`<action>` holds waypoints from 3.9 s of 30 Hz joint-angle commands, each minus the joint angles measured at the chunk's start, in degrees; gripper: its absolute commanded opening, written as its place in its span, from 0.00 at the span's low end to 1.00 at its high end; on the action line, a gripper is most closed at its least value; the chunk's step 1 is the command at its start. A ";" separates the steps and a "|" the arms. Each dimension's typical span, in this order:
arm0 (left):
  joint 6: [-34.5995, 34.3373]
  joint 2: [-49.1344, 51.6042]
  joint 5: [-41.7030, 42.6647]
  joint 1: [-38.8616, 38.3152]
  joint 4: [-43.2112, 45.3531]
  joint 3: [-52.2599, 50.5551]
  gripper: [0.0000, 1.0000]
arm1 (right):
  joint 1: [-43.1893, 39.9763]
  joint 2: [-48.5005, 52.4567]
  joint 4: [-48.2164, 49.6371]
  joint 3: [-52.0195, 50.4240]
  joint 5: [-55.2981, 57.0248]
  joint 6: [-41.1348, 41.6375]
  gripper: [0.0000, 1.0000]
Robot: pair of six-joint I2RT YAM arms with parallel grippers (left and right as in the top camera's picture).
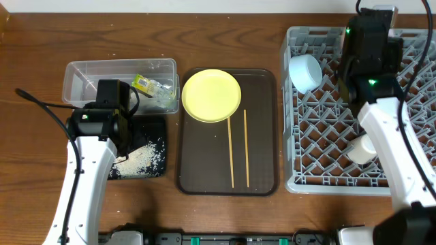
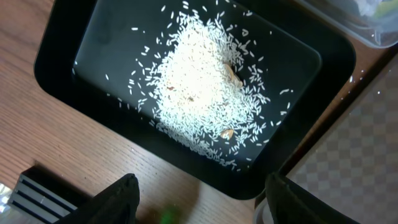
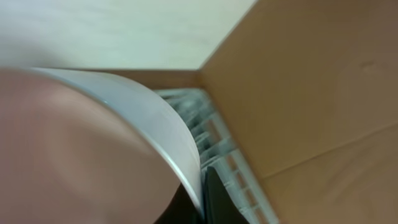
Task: Sort waste into correct bins and load items into the dishwasher rack
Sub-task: 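Carry the pink-lined bowl into the rack and release it upright, then lower the right gripper onto a wooden chopstick on the brown tray and grasp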
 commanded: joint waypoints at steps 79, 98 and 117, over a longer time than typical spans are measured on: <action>-0.26 0.04 -0.46 0.20 -0.66 -0.24 0.69 | 5.66 -0.87 -21.77 0.44 -40.70 14.16 0.75; -0.26 0.04 -0.46 0.20 -0.79 -0.24 0.69 | 22.10 1.27 -30.42 -2.75 -59.01 25.53 0.68; -0.26 0.04 -0.46 0.20 -0.79 -0.24 0.69 | 35.82 21.27 -30.53 -7.23 -52.48 45.20 0.57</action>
